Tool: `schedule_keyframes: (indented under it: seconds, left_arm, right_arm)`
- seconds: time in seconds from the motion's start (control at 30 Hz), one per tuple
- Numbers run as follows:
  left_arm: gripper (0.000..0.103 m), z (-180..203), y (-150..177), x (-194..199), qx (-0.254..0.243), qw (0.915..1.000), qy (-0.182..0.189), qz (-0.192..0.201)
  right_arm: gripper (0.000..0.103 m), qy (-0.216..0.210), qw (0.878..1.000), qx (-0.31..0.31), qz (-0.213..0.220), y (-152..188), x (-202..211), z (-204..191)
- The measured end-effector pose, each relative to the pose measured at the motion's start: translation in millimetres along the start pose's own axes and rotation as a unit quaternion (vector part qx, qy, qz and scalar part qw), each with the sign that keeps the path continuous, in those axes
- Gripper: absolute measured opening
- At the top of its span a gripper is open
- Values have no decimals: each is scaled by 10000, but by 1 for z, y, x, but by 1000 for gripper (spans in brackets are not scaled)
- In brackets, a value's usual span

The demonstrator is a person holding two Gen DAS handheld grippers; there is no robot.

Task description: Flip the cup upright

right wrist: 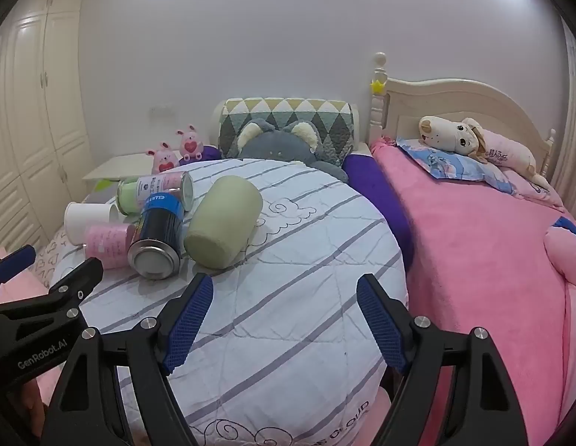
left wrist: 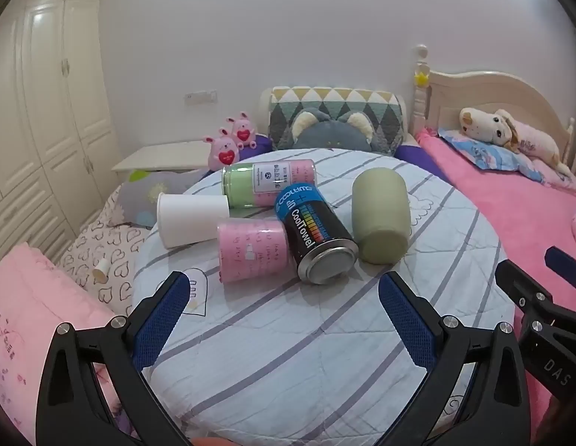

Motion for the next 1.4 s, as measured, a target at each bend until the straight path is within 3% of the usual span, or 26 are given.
schedule_keyframes:
  seconds: [0.17, 0.6, 1.4]
  left_arm:
    - [102, -10, -1, 2, 286, 9996, 0, -38]
    - [103, -5, 3, -6, 28, 9998, -161, -113]
    - [103, -8, 3, -8, 113, 9997, -169, -101]
  right_arm:
    - [81, -46, 10000, -53, -41, -2, 0, 0]
    - [81, -136, 9996, -8, -262, 8, -8, -3]
    - [81, -183, 9987, -105, -458, 12, -13, 4]
Point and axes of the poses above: each gripper's, at about its wrist camera, not at the fingertips, and x roughly against the way its jaws point, z to its right, y to its underside, the point moved 5 cm from there along -x, roughly the way its jaws point, and after that the axes turned 13 degrees about y, right-handed, at the moved point
